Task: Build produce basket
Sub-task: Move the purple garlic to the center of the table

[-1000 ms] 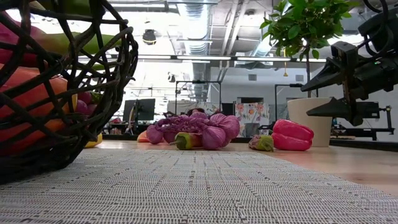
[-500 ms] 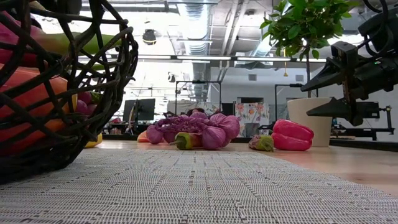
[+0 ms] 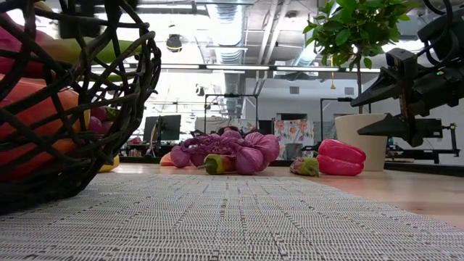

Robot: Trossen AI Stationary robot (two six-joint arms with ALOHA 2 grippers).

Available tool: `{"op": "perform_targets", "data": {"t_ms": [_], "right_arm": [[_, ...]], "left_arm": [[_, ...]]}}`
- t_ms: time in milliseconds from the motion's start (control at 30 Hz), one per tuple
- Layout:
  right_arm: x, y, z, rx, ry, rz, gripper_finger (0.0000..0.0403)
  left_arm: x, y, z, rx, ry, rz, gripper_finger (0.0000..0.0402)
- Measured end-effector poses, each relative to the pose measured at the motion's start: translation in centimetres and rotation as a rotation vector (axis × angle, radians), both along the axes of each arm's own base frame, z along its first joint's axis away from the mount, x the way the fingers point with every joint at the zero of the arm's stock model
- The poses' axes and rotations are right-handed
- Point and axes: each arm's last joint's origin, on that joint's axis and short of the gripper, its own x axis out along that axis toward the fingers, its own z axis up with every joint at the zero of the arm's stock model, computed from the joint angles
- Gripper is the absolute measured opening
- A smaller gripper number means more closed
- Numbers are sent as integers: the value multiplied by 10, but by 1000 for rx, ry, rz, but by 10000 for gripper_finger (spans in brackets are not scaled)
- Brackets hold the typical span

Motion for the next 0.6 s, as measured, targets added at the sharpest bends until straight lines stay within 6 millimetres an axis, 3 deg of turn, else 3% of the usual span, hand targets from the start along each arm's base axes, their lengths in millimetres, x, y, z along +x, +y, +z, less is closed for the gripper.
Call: {"op": "perform_targets", "data": {"t_ms": [133,267,367,600], "right_arm": [[0,0,0,0,-1,0,333],[0,0,0,1,0,0,333],[0,0,0,1,0,0,333],[0,0,-1,32,1,-12,333]], "left_arm": [[15,48,17,162,-127,105,295],[27,107,22,289,-215,249,295],[30,152,19,376,-233,326,295],[24,239,-12,431,-149,535,295]]}}
